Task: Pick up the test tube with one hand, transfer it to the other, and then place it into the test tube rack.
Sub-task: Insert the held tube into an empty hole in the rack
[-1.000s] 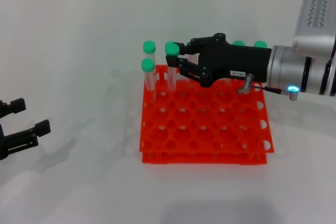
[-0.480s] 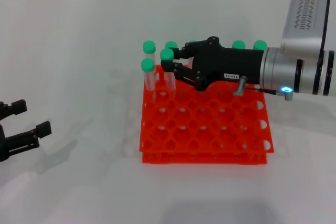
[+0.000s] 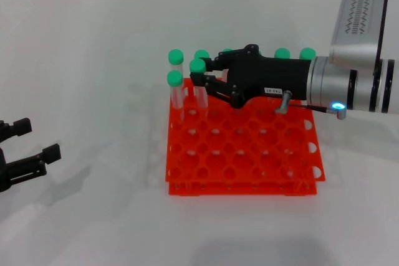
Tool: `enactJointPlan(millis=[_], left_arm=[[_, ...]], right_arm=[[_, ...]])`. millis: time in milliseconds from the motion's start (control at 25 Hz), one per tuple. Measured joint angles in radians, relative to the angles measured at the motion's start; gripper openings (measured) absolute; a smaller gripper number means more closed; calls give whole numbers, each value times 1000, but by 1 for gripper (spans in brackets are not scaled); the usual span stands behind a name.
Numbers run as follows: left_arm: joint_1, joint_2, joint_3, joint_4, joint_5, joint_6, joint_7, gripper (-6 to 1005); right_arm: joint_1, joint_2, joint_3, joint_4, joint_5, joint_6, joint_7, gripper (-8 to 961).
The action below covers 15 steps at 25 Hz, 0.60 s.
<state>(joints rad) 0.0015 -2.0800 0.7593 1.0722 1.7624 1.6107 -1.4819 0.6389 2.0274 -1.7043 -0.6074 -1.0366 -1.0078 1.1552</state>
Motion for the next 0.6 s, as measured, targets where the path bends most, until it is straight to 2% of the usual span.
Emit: enactJointPlan(millis=[360,600], left_arm=[[0,0,-2,0,0,0,0,890],[0,0,-2,0,0,0,0,889]], right_arm=[[-8,-1,7,-1,5,-7,-11,304],[-11,-2,7,-1,5,-9,-12,411]])
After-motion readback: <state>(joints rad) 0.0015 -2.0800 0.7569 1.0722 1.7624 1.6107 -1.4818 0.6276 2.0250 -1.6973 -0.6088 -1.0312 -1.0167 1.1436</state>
